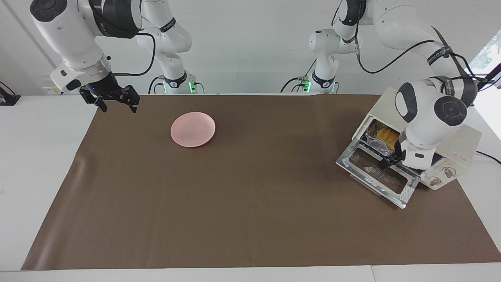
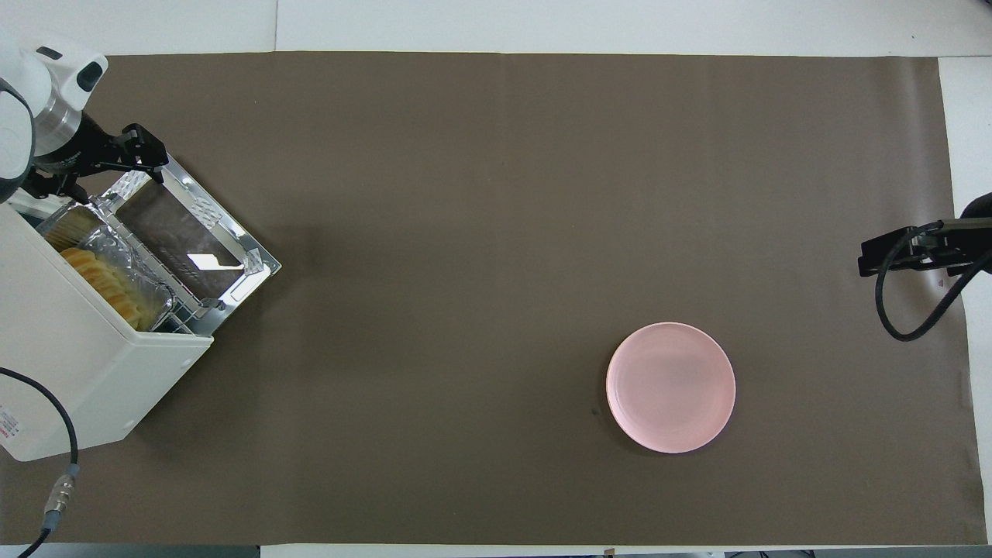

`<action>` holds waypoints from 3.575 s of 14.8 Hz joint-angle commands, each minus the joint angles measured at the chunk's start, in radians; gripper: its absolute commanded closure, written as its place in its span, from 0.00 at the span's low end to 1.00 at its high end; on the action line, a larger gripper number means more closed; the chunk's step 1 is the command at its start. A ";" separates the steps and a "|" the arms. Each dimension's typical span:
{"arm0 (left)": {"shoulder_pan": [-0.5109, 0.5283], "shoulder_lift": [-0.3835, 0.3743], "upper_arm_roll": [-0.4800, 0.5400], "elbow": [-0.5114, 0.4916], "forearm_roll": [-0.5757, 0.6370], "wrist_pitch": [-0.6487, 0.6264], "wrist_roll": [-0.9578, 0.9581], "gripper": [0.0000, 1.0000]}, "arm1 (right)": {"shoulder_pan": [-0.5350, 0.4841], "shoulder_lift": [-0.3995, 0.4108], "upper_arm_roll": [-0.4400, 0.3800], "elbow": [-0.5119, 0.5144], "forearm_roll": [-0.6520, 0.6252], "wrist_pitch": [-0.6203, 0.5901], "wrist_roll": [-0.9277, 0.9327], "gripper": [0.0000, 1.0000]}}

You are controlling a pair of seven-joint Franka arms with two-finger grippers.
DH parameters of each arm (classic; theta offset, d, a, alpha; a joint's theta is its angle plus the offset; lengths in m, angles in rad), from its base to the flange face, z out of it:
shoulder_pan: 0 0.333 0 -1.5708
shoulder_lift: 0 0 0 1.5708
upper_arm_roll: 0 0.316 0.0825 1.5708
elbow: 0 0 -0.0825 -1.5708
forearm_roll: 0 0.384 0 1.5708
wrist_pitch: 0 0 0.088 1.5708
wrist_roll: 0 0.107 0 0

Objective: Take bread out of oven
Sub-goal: 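Reach the left gripper into the oven and grasp the foil tray, then pull the foil tray out of the oven with the left gripper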

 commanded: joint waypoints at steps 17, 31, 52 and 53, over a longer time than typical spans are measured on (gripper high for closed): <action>0.001 -0.142 0.006 -0.317 0.135 0.180 -0.112 0.52 | -0.012 -0.018 0.008 -0.015 -0.004 0.001 0.012 0.00; -0.191 0.016 -0.006 0.101 0.050 -0.023 -0.091 1.00 | -0.012 -0.018 0.008 -0.015 -0.004 0.001 0.012 0.00; -0.746 0.462 -0.088 0.526 -0.101 0.102 -0.111 1.00 | -0.012 -0.018 0.008 -0.015 -0.004 0.001 0.012 0.00; -0.753 0.473 -0.085 0.526 -0.101 0.113 -0.119 1.00 | -0.012 -0.018 0.008 -0.015 -0.004 0.001 0.012 0.00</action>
